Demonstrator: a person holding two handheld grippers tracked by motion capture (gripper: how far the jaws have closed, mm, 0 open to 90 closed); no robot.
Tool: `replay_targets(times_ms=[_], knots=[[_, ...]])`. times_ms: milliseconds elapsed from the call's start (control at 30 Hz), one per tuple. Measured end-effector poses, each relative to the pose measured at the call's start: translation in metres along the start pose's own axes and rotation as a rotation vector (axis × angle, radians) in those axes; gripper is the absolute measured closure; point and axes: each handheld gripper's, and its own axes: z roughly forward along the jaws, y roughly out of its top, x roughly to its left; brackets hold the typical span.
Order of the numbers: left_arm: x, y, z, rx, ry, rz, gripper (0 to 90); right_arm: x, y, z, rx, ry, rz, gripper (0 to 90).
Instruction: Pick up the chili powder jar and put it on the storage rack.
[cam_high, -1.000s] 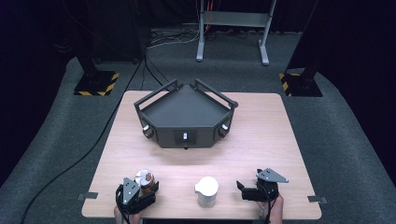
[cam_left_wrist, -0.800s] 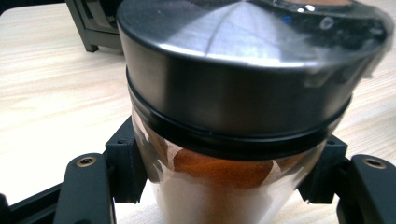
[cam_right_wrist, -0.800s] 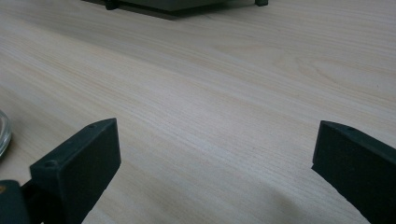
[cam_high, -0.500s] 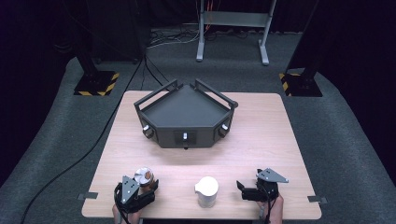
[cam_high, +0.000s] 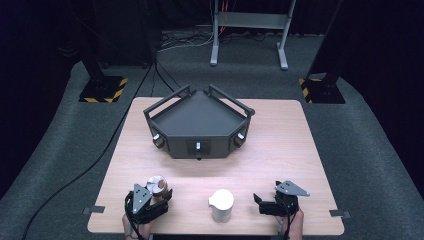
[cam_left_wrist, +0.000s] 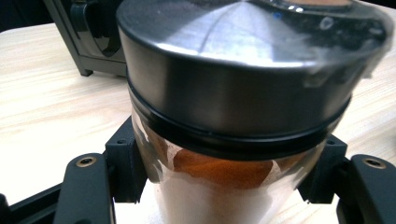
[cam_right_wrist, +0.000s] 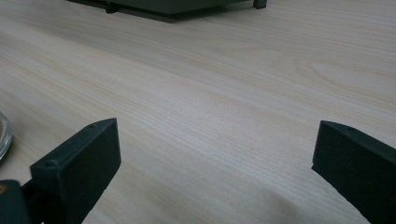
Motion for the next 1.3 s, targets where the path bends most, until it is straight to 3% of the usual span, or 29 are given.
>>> replay_targets(times_ms=[1300], knots=[[0.006, 0.031, 0.027, 0.004, -0.06, 0.049, 31.8, 0.0, 0.0, 0.0, 0.002, 0.003, -0.003, 0.0]])
